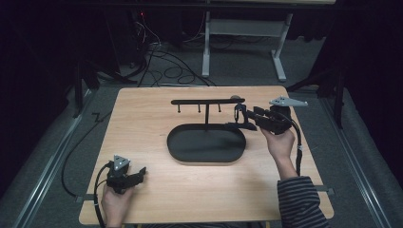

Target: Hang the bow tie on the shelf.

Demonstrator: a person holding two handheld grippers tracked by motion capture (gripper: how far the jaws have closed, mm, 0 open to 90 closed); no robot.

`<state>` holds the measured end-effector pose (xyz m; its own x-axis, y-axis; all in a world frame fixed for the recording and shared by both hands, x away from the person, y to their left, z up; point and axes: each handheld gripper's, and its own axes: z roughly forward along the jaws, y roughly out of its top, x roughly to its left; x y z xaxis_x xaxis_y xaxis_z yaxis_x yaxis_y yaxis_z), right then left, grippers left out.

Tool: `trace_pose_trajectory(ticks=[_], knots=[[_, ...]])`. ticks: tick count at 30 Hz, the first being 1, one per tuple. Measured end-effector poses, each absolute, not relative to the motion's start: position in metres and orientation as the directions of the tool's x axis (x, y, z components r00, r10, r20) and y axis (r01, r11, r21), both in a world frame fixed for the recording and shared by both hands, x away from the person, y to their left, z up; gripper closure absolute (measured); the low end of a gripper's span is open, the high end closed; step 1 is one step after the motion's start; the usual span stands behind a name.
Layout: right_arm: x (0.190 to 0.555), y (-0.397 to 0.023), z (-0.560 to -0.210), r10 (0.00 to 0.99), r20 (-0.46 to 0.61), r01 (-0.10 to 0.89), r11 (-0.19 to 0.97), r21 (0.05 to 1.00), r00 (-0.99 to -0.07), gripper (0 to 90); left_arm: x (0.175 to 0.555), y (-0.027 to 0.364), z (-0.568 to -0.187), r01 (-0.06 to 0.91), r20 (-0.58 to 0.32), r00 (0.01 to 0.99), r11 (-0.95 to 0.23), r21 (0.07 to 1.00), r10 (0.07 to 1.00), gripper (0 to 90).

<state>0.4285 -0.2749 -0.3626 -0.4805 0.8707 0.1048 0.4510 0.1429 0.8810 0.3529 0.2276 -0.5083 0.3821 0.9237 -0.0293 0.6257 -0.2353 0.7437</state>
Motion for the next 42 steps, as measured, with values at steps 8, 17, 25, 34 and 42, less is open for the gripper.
trace_pose_trajectory(ticks=[8, 17, 25, 34, 42], knots=[[0.417, -0.287, -0.361, 0.878, 0.106, 0.452, 0.133, 0.882, -0.466, 59.3, 0.353, 0.227, -0.509, 0.624, -0.026, 0.379, -0.235, 0.745, 0.925, 27.4], [0.405, -0.297, -0.359, 0.881, 0.102, 0.435, 0.126, 0.892, -0.463, 57.5, 0.353, 0.227, -0.509, 0.624, -0.024, 0.379, -0.236, 0.745, 0.925, 27.4], [0.395, -0.301, -0.354, 0.878, 0.102, 0.423, 0.121, 0.898, -0.468, 57.0, 0.353, 0.227, -0.509, 0.624, -0.025, 0.379, -0.235, 0.745, 0.925, 27.4], [0.385, -0.306, -0.353, 0.879, 0.101, 0.418, 0.118, 0.901, -0.466, 57.0, 0.353, 0.227, -0.509, 0.624, -0.025, 0.379, -0.236, 0.745, 0.925, 27.4], [0.376, -0.313, -0.353, 0.879, 0.108, 0.412, 0.106, 0.905, -0.464, 56.8, 0.353, 0.227, -0.509, 0.624, -0.024, 0.379, -0.237, 0.745, 0.925, 27.4]])
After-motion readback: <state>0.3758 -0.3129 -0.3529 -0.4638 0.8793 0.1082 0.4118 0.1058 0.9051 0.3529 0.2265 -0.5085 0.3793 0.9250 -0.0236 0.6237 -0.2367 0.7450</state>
